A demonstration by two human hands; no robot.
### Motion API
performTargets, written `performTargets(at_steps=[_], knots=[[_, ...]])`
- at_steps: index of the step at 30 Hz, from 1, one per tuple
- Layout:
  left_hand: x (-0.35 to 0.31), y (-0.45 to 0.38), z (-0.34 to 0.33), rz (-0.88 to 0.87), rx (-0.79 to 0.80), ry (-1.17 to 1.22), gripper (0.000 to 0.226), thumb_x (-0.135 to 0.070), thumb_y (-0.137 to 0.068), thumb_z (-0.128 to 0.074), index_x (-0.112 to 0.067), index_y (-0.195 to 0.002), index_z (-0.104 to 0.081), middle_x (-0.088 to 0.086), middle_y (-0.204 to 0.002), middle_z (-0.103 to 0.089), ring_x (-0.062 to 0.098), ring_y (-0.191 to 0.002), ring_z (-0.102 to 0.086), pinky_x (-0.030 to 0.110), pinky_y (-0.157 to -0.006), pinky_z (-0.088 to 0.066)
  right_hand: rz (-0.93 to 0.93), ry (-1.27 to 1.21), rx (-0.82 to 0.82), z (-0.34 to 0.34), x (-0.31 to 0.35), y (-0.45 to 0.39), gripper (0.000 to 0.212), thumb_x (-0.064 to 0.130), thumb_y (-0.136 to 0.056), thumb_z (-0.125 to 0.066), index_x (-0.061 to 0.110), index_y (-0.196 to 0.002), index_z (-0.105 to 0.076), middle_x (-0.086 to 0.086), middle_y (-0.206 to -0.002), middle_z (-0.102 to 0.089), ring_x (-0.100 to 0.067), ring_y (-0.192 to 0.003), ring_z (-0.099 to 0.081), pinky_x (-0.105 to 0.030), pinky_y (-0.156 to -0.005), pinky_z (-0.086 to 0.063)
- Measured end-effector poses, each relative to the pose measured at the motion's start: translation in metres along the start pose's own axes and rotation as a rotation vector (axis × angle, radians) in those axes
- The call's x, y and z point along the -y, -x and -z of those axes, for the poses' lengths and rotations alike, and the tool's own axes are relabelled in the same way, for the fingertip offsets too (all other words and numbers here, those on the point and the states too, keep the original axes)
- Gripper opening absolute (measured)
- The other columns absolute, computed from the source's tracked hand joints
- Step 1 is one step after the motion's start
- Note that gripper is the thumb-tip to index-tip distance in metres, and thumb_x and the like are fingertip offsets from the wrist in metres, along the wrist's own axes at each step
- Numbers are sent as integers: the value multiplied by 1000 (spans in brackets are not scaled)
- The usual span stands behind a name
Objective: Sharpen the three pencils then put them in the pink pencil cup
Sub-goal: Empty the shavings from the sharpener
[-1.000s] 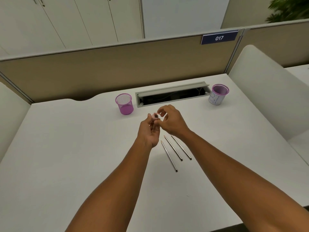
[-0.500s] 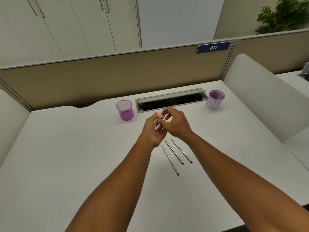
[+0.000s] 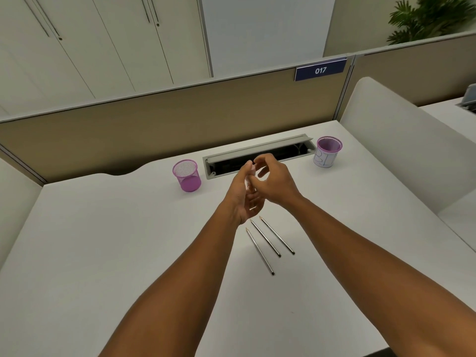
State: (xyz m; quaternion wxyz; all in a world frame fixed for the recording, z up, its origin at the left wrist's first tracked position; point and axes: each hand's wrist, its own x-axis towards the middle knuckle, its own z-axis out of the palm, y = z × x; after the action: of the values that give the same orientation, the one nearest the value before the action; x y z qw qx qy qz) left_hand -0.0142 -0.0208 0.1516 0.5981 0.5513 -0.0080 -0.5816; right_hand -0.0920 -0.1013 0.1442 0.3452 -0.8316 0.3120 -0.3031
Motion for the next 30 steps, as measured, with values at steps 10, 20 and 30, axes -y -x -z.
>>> performTargets(at_steps=[10, 20, 30], knots=[[-6, -31, -55, -17, 58, -132, 83, -82, -69, -56, -11, -107, -72, 10, -93, -71, 20, -91, -68, 34, -89, -54, -82, -48, 128, 41, -44, -27, 32, 33, -89, -66, 16, -114, -59, 2, -102, -66, -12, -89, -60, -18, -72, -43], [-13, -72, -95, -578, -131, -725, 40, -61, -94, -43, -27, -97, -64, -11, -97, -66, 16, -96, -64, 29, -79, -52, -148, -59, 279, 92, -94, -52, 34, 31, -95, -58, 15, -125, -56, -6, -114, -62, -19, -95, -61, -35, -81, -53], [-23, -125, -143, -904, -249, -1697, 40, -51, -101, -17, -24, -97, -47, -4, -74, -58, 17, -67, -55, 32, -58, -39, -295, -122, 364, 133, -147, -78, 39, 48, -98, -43, 16, -110, -61, 4, -95, -66, -11, -89, -59, -35, -86, -51]])
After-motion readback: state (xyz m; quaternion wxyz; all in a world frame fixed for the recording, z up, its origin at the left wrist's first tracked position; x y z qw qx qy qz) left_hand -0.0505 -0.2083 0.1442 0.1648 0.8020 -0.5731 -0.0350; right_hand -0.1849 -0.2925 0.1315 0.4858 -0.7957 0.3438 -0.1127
